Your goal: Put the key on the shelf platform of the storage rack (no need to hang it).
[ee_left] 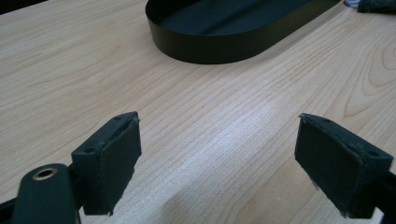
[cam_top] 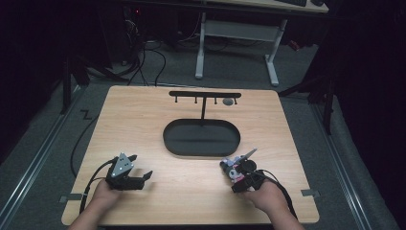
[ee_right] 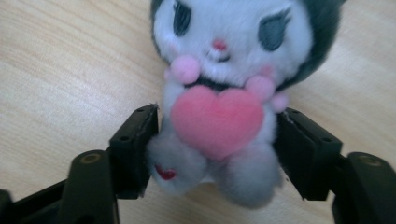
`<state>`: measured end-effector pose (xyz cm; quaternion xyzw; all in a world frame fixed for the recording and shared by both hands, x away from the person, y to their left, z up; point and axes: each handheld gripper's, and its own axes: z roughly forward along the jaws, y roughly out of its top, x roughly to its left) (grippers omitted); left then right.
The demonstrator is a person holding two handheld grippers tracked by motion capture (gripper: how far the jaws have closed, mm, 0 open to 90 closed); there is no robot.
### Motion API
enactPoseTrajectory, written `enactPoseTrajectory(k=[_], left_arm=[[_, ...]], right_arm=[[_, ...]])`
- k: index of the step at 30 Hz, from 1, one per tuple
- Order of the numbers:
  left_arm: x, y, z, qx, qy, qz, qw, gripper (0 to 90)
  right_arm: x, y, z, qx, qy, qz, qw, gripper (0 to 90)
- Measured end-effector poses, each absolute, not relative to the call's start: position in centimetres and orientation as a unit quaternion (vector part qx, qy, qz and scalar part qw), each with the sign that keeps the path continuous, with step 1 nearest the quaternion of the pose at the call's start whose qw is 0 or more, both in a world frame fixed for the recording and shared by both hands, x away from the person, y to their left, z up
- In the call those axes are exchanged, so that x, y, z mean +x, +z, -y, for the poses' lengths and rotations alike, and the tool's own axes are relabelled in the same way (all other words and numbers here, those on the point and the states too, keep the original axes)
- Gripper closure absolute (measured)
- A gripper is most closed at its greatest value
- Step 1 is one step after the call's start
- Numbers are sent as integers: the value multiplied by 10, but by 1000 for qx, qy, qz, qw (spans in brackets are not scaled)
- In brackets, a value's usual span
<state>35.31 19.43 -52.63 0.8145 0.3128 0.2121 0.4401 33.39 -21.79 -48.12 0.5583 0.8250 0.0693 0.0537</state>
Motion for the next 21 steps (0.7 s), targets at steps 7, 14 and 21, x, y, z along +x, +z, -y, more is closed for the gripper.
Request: enactPoseTrajectory(k=[7,14,21], left_arm=[[353,-526,-194,815,212,-313,440,154],[353,-526,-194,815,212,-312,439,154],[353,-526,-194,815,212,-313,440,154]], right_arm=[[334,-479,219,550,73,-830,62,439],[332,-477,219,544,79,-832,69,473],[332,-468,221,545,84,-830,76,477]])
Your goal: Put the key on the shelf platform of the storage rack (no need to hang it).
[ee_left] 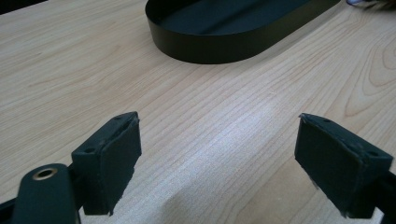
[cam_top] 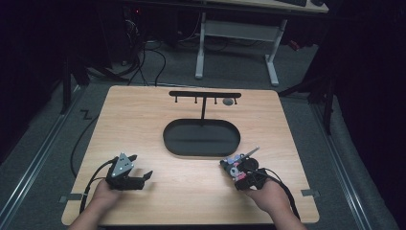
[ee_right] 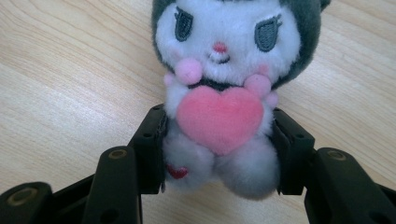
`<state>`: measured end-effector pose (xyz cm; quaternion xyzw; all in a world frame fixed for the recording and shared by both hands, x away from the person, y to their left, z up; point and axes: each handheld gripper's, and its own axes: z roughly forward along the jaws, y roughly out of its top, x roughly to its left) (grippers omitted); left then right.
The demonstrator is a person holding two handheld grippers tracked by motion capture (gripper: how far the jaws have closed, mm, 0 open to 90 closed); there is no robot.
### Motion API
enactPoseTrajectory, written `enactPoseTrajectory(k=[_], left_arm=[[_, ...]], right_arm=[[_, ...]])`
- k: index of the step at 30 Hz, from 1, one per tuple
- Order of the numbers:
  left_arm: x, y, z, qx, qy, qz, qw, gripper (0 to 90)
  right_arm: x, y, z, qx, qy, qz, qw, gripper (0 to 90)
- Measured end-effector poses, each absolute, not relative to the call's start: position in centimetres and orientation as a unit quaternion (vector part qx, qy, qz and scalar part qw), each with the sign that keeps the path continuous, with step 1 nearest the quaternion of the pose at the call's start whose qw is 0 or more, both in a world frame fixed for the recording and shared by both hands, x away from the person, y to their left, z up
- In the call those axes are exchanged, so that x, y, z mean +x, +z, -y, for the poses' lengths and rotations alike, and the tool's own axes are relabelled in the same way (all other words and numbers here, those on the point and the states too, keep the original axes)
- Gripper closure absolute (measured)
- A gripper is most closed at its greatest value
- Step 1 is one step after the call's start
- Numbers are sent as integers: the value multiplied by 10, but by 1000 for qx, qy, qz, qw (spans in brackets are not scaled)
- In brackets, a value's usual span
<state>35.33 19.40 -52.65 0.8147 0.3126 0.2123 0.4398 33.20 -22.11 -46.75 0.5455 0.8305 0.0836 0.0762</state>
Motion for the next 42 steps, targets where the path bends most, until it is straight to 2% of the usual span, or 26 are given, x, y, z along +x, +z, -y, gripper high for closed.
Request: enactPoseTrajectory(k=[21,42], left_arm=[[353,-527,-194,816,212,-312,438,154],[353,-527,-194,815,211,-313,440,154]], right_arm=[[329,-424,232,552,111,-820,101,478],[349,-402,214,541,121,-826,106,478]])
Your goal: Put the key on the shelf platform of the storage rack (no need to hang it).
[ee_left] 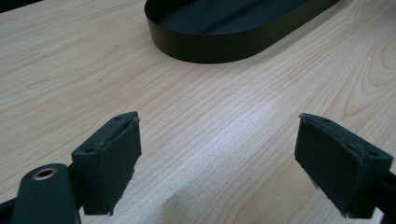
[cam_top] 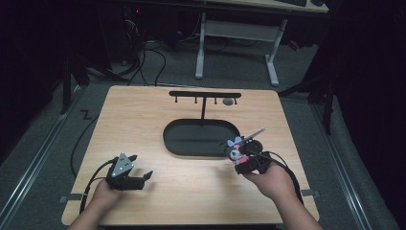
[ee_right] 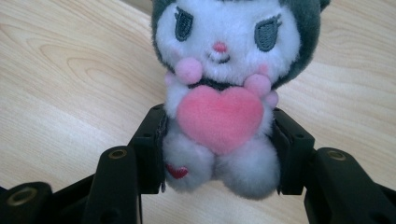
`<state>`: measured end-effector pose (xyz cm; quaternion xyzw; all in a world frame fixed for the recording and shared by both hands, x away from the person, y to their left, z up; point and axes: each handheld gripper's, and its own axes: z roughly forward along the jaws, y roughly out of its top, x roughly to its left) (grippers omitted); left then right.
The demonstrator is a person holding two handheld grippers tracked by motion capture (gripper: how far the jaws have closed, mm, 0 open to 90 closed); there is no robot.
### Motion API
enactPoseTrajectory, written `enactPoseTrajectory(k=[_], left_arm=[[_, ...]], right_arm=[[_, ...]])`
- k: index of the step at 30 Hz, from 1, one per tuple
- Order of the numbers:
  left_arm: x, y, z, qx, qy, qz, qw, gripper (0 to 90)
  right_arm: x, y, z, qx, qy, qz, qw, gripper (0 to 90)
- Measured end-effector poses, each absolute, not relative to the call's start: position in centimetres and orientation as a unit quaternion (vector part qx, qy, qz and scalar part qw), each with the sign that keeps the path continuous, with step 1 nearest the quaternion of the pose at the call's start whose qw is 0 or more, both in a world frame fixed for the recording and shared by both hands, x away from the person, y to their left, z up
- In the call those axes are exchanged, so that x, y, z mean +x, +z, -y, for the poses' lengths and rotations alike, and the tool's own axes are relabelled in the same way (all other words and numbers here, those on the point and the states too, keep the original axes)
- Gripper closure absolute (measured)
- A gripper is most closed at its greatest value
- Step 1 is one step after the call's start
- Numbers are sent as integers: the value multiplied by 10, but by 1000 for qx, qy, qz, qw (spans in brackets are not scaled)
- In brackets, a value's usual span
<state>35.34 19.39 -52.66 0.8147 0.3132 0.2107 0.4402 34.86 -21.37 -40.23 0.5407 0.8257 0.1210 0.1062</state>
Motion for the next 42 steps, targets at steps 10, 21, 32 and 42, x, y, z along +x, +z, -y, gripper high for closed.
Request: enactPoseTrajectory(k=[10,21,32,42], left_arm=[[354,-526,-194,814,209,-313,442,154],[354,-526,-194,814,209,-314,441,154],[353,-526,-194,814,208,-313,442,154],[354,-526,-194,814,208,-314,442,154]], right_arm=[[366,-403,200,530,119,-833,106,478],[392,-412,184,522,120,-838,103,478],[411,-421,174,523,125,-838,99,478],[432,-428,169,527,122,-835,103,477]])
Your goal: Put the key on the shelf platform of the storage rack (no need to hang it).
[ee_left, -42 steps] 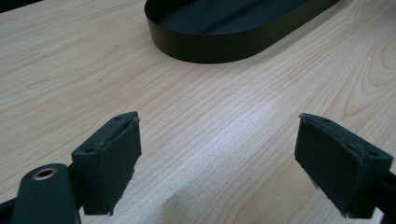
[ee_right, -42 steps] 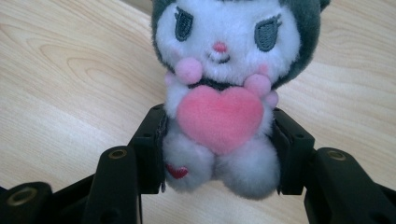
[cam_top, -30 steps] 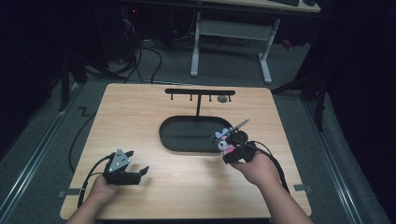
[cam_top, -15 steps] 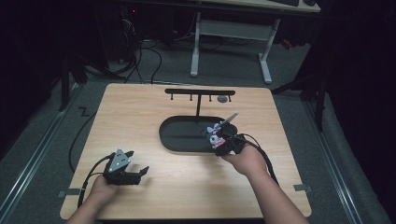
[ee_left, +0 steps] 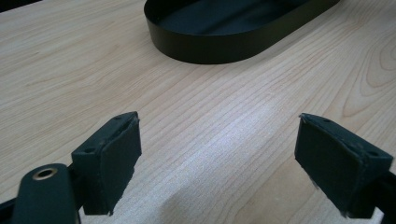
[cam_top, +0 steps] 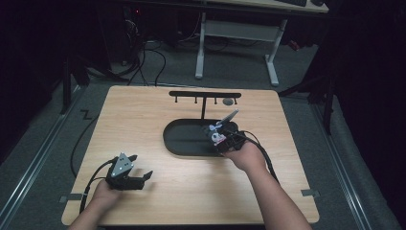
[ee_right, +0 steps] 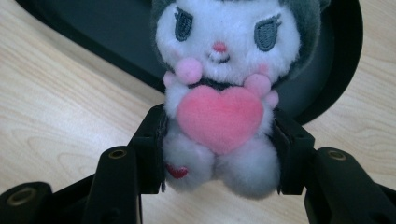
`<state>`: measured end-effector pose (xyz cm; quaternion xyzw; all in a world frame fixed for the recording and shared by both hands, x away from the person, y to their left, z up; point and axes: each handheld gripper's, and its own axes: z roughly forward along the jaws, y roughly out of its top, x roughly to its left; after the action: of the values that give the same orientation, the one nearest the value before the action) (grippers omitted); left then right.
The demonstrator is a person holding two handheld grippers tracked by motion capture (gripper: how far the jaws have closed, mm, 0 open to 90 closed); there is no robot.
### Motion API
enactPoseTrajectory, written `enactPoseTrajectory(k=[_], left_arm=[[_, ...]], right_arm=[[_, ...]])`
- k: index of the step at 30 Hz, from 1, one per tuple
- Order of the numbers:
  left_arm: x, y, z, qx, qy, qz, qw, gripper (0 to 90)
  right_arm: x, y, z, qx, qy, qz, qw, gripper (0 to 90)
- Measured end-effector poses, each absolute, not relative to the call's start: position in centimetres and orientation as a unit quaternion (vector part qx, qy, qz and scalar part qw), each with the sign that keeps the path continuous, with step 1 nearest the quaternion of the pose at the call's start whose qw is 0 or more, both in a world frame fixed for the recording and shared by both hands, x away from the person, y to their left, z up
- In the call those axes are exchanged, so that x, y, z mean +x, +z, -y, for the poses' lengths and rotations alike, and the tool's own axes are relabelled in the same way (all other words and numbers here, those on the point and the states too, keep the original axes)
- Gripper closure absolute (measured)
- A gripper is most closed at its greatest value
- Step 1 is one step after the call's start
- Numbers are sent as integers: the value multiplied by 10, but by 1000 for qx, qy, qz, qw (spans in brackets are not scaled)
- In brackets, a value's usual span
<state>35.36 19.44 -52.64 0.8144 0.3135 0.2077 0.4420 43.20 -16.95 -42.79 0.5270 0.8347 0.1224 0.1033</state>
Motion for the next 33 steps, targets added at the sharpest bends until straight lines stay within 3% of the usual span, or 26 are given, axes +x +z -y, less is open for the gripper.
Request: enactPoseTrajectory(k=[33], left_arm=[[354,-526,-196,813,207,-315,444,154]], right_arm=[[473,-453,163,548,122,-821,106,478]])
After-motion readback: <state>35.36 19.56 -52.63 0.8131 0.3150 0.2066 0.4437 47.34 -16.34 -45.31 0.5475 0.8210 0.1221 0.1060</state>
